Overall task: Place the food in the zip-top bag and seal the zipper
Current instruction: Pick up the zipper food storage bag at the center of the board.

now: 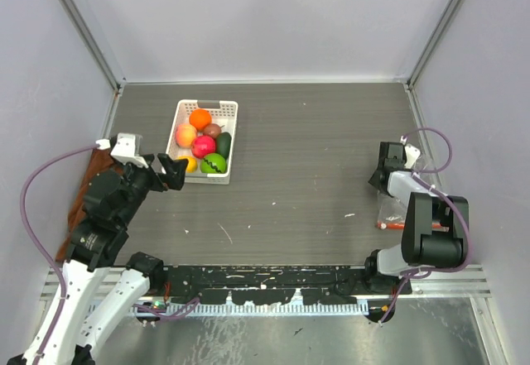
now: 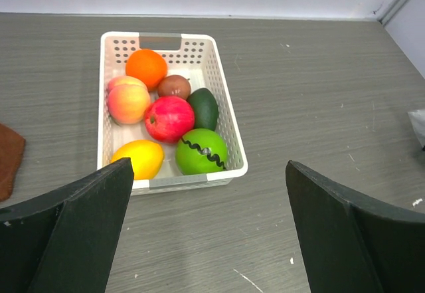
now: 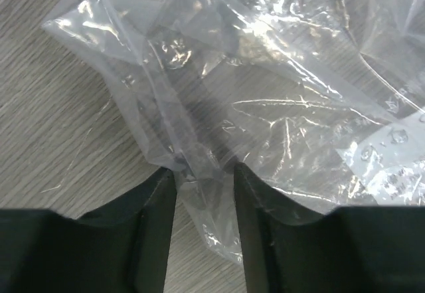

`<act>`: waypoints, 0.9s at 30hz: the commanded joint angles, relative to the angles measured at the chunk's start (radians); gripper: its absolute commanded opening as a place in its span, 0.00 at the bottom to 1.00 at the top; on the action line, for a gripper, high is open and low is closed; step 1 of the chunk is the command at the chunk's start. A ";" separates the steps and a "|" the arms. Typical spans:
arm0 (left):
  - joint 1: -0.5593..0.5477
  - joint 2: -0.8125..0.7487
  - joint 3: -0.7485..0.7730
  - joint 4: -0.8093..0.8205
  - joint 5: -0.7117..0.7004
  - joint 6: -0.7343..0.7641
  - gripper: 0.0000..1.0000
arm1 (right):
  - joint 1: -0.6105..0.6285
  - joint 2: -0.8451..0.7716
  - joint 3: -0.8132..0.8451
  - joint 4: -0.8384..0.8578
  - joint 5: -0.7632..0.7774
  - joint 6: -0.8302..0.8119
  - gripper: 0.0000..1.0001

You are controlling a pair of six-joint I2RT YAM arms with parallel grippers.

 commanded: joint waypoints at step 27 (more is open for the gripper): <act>-0.099 0.388 -0.003 0.229 0.443 -0.423 0.98 | 0.434 -0.315 0.052 0.202 -0.380 0.360 0.00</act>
